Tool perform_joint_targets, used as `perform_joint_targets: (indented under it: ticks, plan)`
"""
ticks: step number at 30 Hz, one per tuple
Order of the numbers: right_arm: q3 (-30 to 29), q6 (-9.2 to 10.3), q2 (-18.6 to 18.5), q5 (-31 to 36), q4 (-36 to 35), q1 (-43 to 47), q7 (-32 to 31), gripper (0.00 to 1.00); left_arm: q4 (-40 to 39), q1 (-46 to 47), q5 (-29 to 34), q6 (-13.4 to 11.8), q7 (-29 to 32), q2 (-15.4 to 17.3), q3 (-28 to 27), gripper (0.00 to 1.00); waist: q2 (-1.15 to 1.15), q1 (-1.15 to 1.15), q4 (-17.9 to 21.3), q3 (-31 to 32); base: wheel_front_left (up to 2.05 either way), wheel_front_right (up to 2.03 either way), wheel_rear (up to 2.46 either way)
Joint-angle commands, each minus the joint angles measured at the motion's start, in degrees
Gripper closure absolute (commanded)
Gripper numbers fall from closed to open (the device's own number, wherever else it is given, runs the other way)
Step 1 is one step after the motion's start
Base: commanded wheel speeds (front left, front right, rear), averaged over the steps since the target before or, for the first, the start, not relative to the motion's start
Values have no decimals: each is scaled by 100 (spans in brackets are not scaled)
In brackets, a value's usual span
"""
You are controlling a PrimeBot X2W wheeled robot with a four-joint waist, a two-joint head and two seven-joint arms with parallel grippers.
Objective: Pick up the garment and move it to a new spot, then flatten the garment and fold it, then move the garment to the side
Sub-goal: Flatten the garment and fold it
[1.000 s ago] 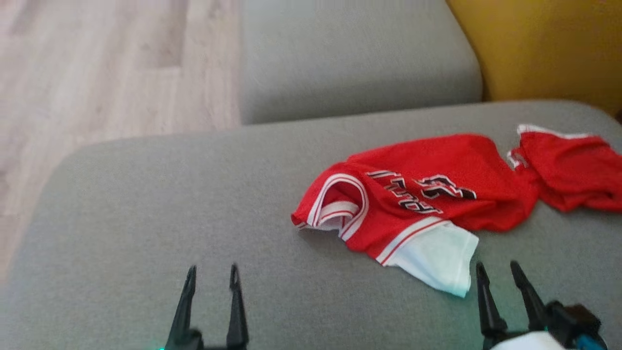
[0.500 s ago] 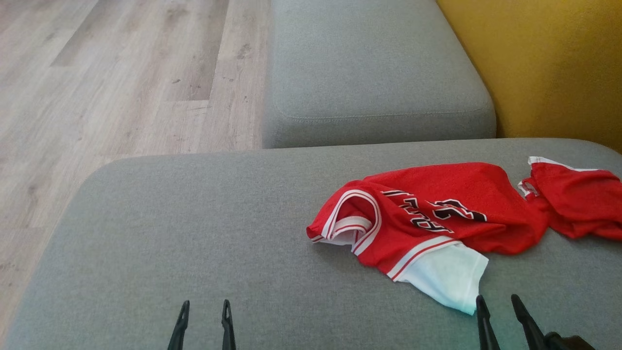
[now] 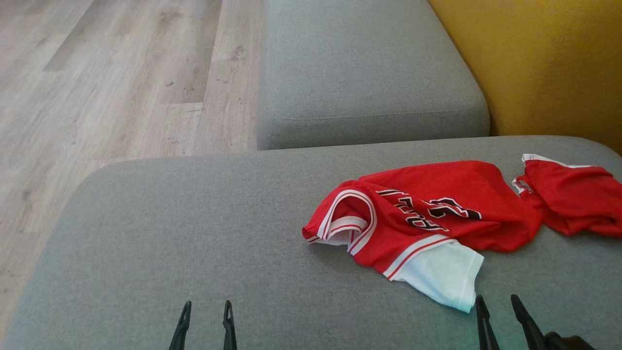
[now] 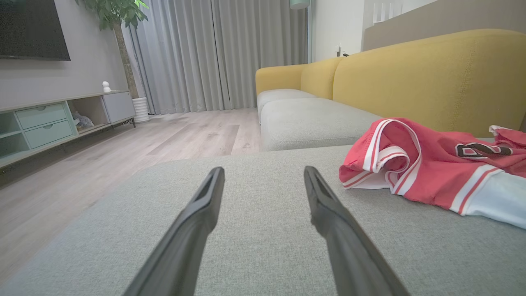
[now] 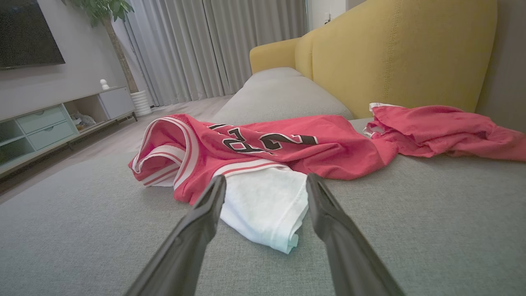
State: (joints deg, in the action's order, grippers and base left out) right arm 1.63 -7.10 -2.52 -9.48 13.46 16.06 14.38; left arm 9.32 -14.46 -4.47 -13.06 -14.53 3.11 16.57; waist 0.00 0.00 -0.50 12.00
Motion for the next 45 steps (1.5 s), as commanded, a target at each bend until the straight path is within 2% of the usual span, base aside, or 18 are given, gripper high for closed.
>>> perform_joint_targets:
  ticks: [1, 14, 22, 27, 34, 39, 45]
  plan:
    - [117, -39, -39, 56, -205, -190, 62, 0, -184, 233, 2, -15, -47, -23, -168, 0, 0, 0, -1, -2, 0, 0, 0]
    - [108, -39, -37, 22, -205, -183, 62, 0, -158, 225, -4, -14, -47, -23, -177, 0, 0, 0, -17, -8, 0, 0, 0]
    - [176, -39, -36, 53, -235, -268, 62, 0, -86, 245, -125, 2, -47, -23, -95, 0, 0, 0, 181, -129, 0, 0, 0]
    - [275, -39, -71, 63, -305, -358, 62, 0, -3, 403, -232, 65, -47, -23, 79, 0, 0, 0, 434, -309, 0, 0, 0]
    - [507, -39, -194, 74, -473, -621, 62, 0, 375, 1123, -588, 315, -47, -23, 755, 0, 0, 0, 1110, -770, 0, 0, 0]
    - [590, -39, -265, 73, -534, -760, 62, 0, 969, 1751, -976, 487, -47, -24, 1353, 0, 0, 0, 1568, -1043, 0, 0, 0]
    - [656, -39, -307, 59, -547, -895, 62, 0, 1867, 2328, -1542, 525, -47, -24, 1867, 0, 0, 0, 1992, -1271, 0, 0, 0]
